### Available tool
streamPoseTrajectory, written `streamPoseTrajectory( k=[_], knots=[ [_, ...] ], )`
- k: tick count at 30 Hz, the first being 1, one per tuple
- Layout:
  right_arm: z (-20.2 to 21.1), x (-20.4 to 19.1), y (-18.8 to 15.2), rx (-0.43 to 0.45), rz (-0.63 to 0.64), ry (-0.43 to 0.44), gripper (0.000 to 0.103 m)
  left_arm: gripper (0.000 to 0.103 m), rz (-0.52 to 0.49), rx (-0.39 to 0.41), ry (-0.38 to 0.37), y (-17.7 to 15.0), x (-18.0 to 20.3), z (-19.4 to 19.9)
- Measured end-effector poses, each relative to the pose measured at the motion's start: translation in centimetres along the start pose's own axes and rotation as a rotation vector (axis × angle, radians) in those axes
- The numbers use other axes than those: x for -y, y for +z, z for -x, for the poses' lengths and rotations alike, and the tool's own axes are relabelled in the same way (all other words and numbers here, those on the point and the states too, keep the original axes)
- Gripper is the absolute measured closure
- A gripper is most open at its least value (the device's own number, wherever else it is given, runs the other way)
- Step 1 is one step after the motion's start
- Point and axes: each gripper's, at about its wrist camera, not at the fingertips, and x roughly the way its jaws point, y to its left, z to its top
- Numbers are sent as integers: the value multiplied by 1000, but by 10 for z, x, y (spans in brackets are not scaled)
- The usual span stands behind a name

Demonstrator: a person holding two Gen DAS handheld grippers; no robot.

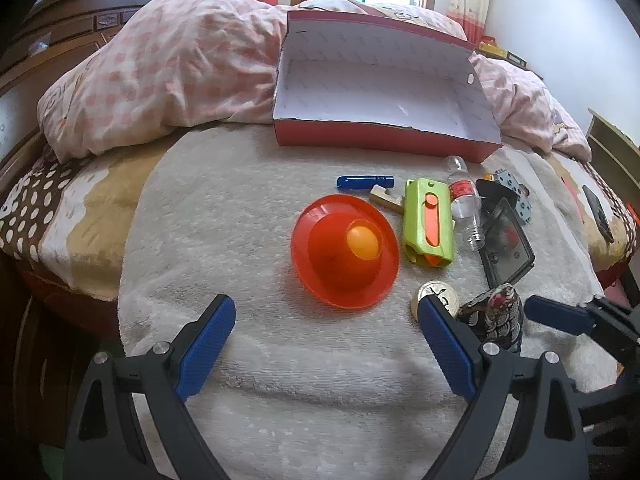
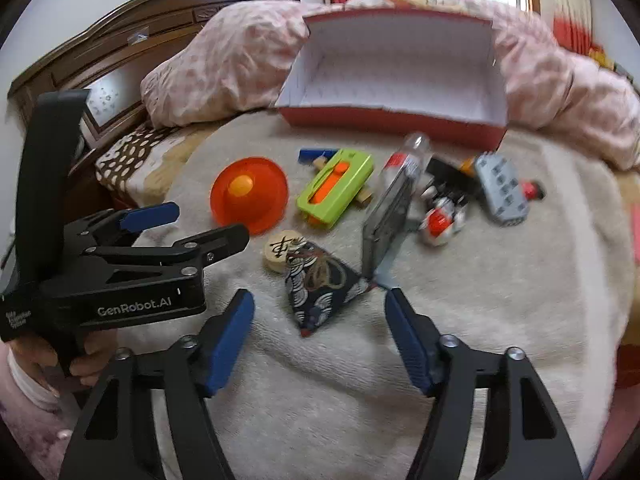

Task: Organize objects
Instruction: 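Close the right gripper on the patterned fabric pouch, then grasp the red plastic cone with the left gripper and lift it while the right holds the pouch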

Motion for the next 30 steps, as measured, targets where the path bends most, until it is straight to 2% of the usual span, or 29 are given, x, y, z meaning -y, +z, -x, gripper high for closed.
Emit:
streamPoseTrajectory(
  k=[11, 16, 19, 30],
  knots=[
    [-8, 7, 0, 14, -65, -32, 44, 9, 3, -17, 3, -1, 0, -6],
    [-6, 11, -2, 38, -81, -37, 58, 9, 3, -17, 2, -1, 0, -7],
    [-3, 12, -3, 51, -83, -48, 62, 9, 2, -11, -1, -2, 0, -5],
    [22, 24, -12, 86, -79, -164, 64, 9, -50, 40, -22, 15, 12, -1]
  ],
)
